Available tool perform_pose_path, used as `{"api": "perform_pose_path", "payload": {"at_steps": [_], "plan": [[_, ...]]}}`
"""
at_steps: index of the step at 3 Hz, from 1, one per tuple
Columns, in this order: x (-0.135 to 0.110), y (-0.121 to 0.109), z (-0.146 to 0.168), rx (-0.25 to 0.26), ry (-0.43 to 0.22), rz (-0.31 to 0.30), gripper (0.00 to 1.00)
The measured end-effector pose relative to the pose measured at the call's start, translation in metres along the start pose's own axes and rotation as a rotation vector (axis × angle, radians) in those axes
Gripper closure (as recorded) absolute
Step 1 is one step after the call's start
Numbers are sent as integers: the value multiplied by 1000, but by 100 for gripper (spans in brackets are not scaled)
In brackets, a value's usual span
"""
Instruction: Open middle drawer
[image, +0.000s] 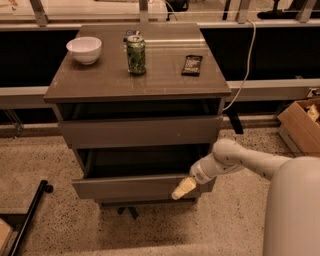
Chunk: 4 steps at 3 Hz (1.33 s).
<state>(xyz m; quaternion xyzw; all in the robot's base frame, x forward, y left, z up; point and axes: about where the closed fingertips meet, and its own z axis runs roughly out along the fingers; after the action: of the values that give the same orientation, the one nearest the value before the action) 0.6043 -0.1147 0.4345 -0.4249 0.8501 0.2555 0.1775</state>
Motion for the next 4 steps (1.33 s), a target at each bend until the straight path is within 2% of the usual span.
{"api": "perform_pose_path", "payload": {"at_steps": [1,2,3,4], "plan": [[20,13,7,-55,64,43,0],[17,15,2,-55,64,43,0],[16,16,1,-55,64,43,19],[15,16,-1,-55,64,43,15]]}}
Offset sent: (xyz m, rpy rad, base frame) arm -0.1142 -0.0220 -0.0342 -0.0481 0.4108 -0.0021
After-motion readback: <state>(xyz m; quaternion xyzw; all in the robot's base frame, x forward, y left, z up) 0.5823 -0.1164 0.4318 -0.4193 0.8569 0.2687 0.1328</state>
